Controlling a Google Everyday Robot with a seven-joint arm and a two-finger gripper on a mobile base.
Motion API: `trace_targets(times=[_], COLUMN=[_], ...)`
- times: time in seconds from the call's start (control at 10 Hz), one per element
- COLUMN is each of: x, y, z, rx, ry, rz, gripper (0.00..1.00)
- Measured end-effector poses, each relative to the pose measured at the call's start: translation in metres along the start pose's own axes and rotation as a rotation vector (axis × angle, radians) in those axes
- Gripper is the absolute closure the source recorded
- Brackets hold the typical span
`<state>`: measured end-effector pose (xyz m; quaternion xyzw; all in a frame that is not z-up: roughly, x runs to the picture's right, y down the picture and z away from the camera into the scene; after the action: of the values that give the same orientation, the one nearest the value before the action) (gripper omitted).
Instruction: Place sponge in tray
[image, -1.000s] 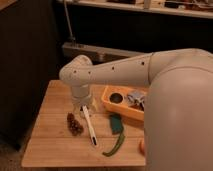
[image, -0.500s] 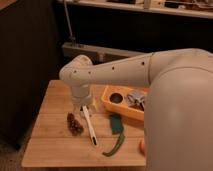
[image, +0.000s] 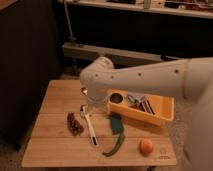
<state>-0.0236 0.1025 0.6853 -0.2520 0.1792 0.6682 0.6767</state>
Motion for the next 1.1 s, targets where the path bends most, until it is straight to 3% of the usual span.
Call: trace_targets(times=[0.3,0.4,0.8,1.0,1.1], x=[0.026,0.030,0.029,0.029,0.030], y=[-0.066,-0.074,-0.073,-0.074,-0.076], z=[-0.018,-0.019,-0.015,0.004,0.024], rx=[-0.029,-0.029,-0.045,-0.077,-0.093], ry=[-0.060,-0.065,-0.055,-0.036,-0.029], rz=[-0.028,-0.030,-0.045,-0.066,-0.081], gripper=[0.35,0.35,0.35,0.35,0.35])
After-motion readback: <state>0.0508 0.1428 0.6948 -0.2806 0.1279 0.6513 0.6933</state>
